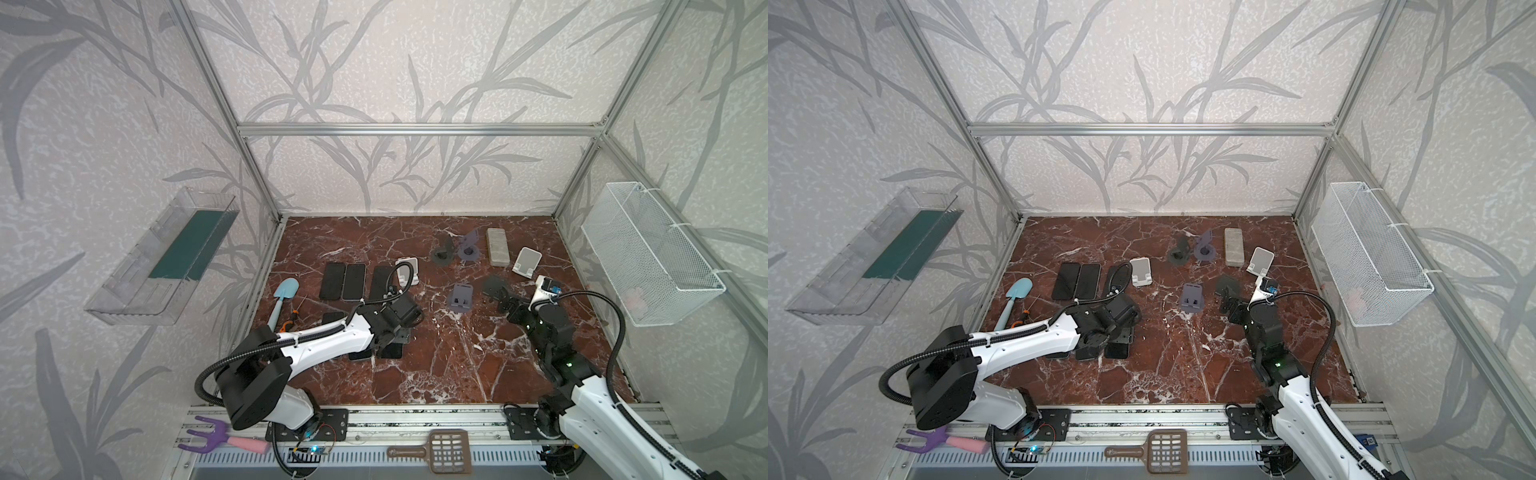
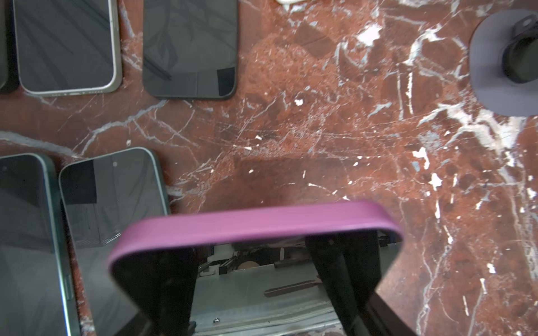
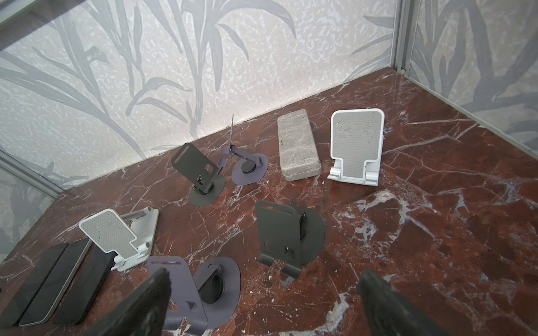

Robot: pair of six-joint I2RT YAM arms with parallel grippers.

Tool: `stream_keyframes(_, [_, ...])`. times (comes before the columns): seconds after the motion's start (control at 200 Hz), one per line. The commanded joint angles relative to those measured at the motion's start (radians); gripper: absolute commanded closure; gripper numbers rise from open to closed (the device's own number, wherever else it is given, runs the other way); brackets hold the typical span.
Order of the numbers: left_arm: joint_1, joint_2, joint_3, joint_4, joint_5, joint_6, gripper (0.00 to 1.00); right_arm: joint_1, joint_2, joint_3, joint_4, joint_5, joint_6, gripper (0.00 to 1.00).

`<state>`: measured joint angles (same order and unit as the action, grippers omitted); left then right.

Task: Remove the phone from the phone stand
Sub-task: Place the phone at the center of the table.

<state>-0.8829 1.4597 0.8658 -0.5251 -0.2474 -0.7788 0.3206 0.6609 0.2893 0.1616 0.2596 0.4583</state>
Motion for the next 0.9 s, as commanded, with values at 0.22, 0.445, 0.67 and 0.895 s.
stream_keyframes(0.22, [0.057,0.051,-0.019,0.044,0.089,0.006,0.33,-0.005,0.026,-0.004,0.043,-0.021,-0.016,0.01])
stream_keyframes(0.445, [0.081,0.125,0.008,0.03,0.136,0.021,0.34,-0.005,0.029,-0.006,0.049,-0.024,-0.012,0.01])
stream_keyframes(0.67, [0.099,0.155,0.012,0.03,0.14,0.026,0.33,-0.005,0.031,-0.002,0.046,-0.032,-0.015,0.01])
stream_keyframes(0.895, [0.122,0.208,0.022,0.016,0.143,0.028,0.3,-0.005,0.032,-0.002,0.047,-0.039,-0.014,0.01])
